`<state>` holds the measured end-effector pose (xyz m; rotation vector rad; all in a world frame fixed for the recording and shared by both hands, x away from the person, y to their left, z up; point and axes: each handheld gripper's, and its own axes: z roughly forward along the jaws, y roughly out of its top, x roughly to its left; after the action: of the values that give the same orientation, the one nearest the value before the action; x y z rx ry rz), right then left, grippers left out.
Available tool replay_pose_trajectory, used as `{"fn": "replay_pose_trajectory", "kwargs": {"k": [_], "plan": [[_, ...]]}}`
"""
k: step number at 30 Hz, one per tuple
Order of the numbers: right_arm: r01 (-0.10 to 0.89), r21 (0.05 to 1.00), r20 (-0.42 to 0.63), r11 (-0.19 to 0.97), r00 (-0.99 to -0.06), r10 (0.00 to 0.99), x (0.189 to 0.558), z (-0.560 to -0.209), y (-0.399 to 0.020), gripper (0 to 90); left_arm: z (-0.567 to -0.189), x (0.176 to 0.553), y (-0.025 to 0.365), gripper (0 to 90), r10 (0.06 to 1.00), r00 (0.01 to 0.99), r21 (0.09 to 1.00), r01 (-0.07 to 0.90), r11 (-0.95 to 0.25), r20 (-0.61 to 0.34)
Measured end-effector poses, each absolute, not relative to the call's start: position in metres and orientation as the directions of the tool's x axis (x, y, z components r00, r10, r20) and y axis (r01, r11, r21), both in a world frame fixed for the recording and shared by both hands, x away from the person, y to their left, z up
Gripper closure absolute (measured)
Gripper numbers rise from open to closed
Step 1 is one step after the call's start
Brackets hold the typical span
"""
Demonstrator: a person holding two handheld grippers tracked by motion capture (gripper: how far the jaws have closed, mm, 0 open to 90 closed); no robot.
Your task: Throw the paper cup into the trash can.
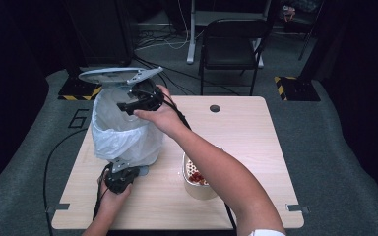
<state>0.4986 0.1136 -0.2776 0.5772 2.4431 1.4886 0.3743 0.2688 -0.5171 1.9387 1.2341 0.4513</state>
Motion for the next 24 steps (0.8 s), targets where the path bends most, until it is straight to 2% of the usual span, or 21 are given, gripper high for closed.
{"fn": "replay_pose_trajectory", "kwargs": {"k": [1, 2, 3, 4, 8, 10, 11, 17, 18, 24], "plan": [[0.219, 0.888, 0.018, 0.404, -0.896, 0.444, 0.499, -0.279, 0.115, 42.9, -0.517, 0.375, 0.270, 90.0, 0.873, 0.479, 0.759, 0.601, -0.250, -0.091], [0.218, 0.890, 0.017, 0.401, -0.894, 0.449, 0.500, -0.280, 0.117, 34.7, -0.517, 0.375, 0.270, 90.0, 0.873, 0.478, 0.759, 0.602, -0.249, -0.093], [0.231, 0.888, 0.026, 0.398, -0.889, 0.457, 0.500, -0.282, 0.119, 34.1, -0.516, 0.375, 0.271, 90.0, 0.869, 0.488, 0.761, 0.593, -0.263, -0.080], [0.239, 0.886, 0.031, 0.398, -0.887, 0.461, 0.500, -0.283, 0.121, 28.3, -0.516, 0.375, 0.271, 90.0, 0.869, 0.487, 0.761, 0.595, -0.261, -0.083], [0.257, 0.881, 0.030, 0.398, -0.868, 0.495, 0.499, -0.287, 0.125, 19.4, -0.516, 0.375, 0.271, 90.0, 0.869, 0.488, 0.761, 0.595, -0.260, -0.084], [0.261, 0.882, 0.033, 0.391, -0.864, 0.502, 0.500, -0.287, 0.124, 18.3, -0.516, 0.375, 0.271, 90.0, 0.869, 0.487, 0.762, 0.594, -0.256, -0.088], [0.265, 0.885, 0.044, 0.383, -0.867, 0.497, 0.500, -0.287, 0.123, 18.0, -0.517, 0.375, 0.268, 90.0, 0.877, 0.464, 0.773, 0.599, -0.207, -0.125], [0.269, 0.886, 0.055, 0.378, -0.870, 0.491, 0.498, -0.286, 0.116, 15.6, -0.520, 0.377, 0.266, 90.0, 0.890, 0.437, 0.790, 0.588, -0.175, -0.128], [0.268, 0.886, 0.053, 0.378, -0.869, 0.492, 0.497, -0.285, 0.114, 15.7, -0.517, 0.376, 0.269, 90.0, 0.881, 0.454, 0.769, 0.607, -0.201, -0.129], [0.237, 0.891, 0.029, 0.388, -0.882, 0.471, 0.485, -0.281, 0.089, 16.9, -0.518, 0.376, 0.268, 90.0, 0.883, 0.452, 0.777, 0.599, -0.194, -0.128]]}}
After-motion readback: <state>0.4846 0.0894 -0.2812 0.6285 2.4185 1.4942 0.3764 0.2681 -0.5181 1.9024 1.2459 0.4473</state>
